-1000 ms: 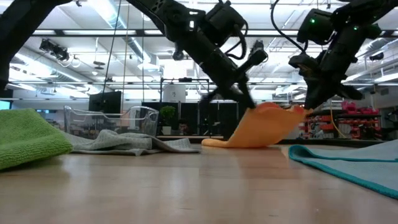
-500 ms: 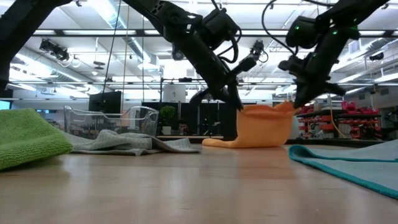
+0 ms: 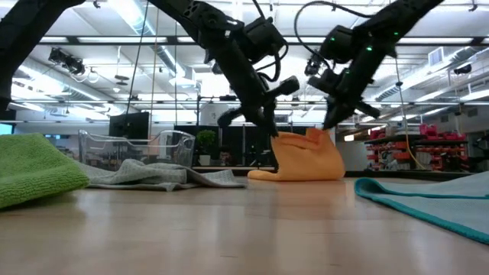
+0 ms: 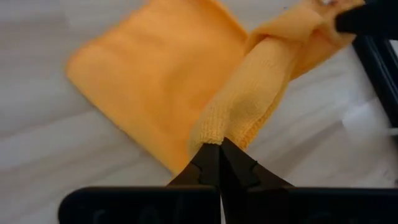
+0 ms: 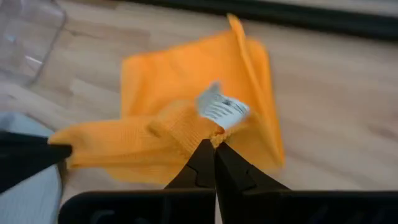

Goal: Fold microfiber towels
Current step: Fold the orange microfiber cloth

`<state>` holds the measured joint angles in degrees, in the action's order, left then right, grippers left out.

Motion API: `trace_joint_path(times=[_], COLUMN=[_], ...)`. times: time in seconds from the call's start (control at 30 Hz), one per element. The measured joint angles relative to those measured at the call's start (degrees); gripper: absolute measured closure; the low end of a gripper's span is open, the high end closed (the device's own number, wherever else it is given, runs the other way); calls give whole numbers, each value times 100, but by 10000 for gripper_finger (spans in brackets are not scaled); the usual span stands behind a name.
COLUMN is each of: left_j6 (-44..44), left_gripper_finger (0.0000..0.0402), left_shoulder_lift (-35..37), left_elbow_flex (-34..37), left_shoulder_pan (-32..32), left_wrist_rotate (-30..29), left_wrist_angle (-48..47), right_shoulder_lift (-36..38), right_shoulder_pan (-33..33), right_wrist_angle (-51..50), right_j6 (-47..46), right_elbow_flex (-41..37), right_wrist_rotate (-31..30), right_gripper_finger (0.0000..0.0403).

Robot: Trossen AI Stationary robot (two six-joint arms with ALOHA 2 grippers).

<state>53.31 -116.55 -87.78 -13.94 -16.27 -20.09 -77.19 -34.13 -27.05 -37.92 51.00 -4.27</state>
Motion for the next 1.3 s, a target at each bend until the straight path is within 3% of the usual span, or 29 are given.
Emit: trace_joint_path(times=[0.3, 0.57, 0.97, 1.3], left_j6=[-288, -453, -663, -1064], left_gripper_finger=[401, 401, 393, 367], left_shoulder_lift=[133, 115, 105, 105], left_elbow_flex=[1, 1, 1, 1], left_shoulder_pan=[-530, -859, -1262, -1353], left_wrist_rotate=[-32, 107, 255, 326], left_wrist_angle=[-412, -519, -451, -24], right_shoulder_lift=[-1058, -1854, -1941, -1941], right_shoulder_pan=[-88, -111, -378, -411], right_wrist_angle=[-84, -65, -107, -107], right_j6=[324, 266, -1, 10], right_elbow_flex=[1040, 1441, 1519, 1519], right_wrist_rotate=[-130, -152, -328, -322], right_gripper_finger=[403, 403, 390, 329])
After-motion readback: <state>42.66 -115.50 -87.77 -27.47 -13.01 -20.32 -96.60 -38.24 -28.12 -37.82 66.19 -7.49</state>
